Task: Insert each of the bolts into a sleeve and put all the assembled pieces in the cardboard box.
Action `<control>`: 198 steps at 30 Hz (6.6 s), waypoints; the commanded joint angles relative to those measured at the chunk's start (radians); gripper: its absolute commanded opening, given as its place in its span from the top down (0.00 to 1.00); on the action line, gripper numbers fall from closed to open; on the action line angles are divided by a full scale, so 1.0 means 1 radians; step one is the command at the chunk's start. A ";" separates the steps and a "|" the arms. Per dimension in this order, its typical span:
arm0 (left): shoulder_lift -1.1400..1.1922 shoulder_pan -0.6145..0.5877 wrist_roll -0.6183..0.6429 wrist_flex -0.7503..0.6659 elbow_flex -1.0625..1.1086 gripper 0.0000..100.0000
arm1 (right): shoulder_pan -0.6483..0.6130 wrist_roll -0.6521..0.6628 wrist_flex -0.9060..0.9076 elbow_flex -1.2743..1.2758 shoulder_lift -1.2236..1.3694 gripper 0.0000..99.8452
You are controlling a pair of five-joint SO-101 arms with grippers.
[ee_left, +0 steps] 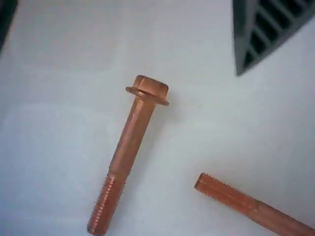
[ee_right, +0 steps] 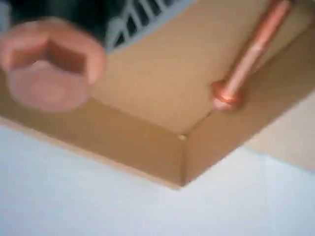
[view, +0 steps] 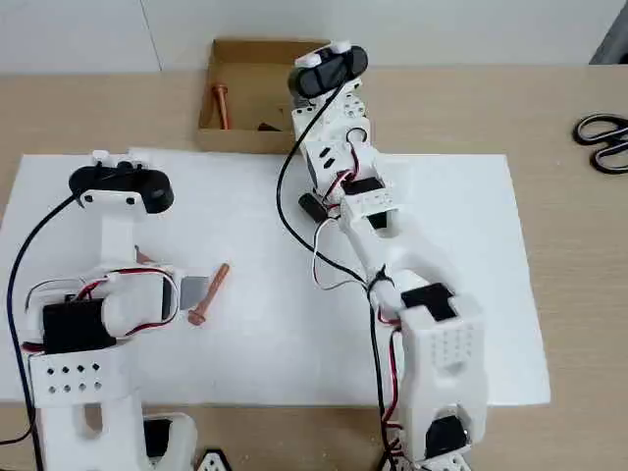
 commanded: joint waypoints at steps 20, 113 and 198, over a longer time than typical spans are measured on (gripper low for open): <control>-0.008 -0.005 -0.002 0.002 -0.005 0.71 | -0.005 0.018 0.033 -0.244 0.163 0.82; -0.003 -0.005 -0.002 -0.002 -0.004 0.71 | -0.124 0.095 1.848 -0.993 0.407 0.82; -0.008 -0.005 -0.002 0.002 -0.004 0.71 | 0.031 0.132 1.685 0.083 -0.361 0.88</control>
